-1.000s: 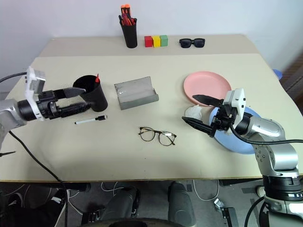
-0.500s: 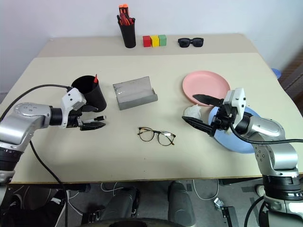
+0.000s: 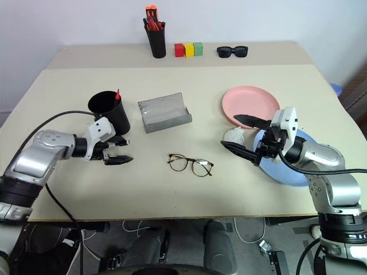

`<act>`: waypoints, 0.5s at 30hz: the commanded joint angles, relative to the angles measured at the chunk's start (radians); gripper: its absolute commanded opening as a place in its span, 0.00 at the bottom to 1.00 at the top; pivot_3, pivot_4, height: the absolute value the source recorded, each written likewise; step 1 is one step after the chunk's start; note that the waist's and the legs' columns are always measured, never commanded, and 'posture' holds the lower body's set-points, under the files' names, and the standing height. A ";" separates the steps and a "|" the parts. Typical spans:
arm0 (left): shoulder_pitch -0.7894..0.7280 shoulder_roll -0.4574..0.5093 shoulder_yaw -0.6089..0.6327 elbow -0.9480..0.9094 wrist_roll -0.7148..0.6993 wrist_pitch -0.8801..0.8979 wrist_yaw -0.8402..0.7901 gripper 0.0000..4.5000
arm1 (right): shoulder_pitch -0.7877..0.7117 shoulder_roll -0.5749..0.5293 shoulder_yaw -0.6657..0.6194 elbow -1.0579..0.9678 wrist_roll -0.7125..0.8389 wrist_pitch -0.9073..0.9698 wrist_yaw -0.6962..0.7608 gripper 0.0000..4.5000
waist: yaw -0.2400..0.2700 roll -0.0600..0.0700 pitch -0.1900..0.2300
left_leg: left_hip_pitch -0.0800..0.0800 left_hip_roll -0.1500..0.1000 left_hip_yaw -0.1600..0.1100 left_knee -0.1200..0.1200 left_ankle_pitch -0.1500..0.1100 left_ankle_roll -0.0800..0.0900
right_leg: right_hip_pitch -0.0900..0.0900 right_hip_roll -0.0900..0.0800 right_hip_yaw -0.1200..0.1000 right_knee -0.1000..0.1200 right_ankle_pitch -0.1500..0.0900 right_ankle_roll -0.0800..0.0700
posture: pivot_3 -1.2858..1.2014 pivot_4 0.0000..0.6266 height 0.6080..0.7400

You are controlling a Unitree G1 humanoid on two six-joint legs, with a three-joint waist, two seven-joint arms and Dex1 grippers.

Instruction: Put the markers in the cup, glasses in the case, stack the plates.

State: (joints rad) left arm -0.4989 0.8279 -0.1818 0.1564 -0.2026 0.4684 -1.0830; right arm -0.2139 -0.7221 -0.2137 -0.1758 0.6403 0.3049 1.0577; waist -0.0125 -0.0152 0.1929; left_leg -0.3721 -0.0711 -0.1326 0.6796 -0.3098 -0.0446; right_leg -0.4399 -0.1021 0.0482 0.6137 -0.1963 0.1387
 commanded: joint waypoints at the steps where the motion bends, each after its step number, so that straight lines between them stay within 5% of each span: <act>1: -0.015 -0.010 0.002 0.017 0.026 -0.019 0.000 1.00 | -0.007 -0.005 -0.032 -0.029 0.005 -0.017 -0.003 1.00 | 0.001 0.000 0.000 | 0.000 0.000 0.000 0.000 0.000 0.000 | 0.000 0.000 0.000 0.000 0.000 0.000 | 0.52 0.24 1.00; 5: -0.011 -0.016 0.002 0.019 0.030 -0.024 -0.018 0.81 | -0.005 -0.007 -0.034 -0.030 0.005 -0.016 -0.004 1.00 | 0.000 0.000 0.000 | 0.000 0.000 0.000 0.000 0.000 0.000 | 0.000 0.000 0.000 0.000 0.000 0.000 | 0.52 0.24 1.00; 13: 0.030 0.007 0.016 -0.042 0.018 0.006 -0.042 0.00 | -0.008 -0.004 -0.033 -0.026 0.003 -0.019 -0.006 1.00 | -0.001 0.000 0.000 | 0.000 0.000 0.000 0.000 0.000 0.000 | 0.000 0.000 0.000 0.000 0.000 0.000 | 0.52 0.24 1.00; 15: 0.037 0.011 0.022 -0.055 0.017 0.017 -0.040 0.00 | -0.010 -0.003 -0.030 -0.024 0.002 -0.020 -0.006 1.00 | -0.001 0.000 0.000 | 0.000 0.000 0.000 0.000 0.000 0.000 | 0.000 0.000 0.000 0.000 0.000 0.000 | 0.52 0.24 1.00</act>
State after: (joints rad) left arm -0.4767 0.8230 -0.1700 0.1226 -0.1858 0.4724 -1.1127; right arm -0.2140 -0.7221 -0.2137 -0.1758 0.6370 0.3024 1.0547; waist -0.0136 -0.0150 0.1928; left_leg -0.3719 -0.0711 -0.1326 0.6798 -0.3098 -0.0445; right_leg -0.4397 -0.1021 0.0482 0.6140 -0.1963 0.1388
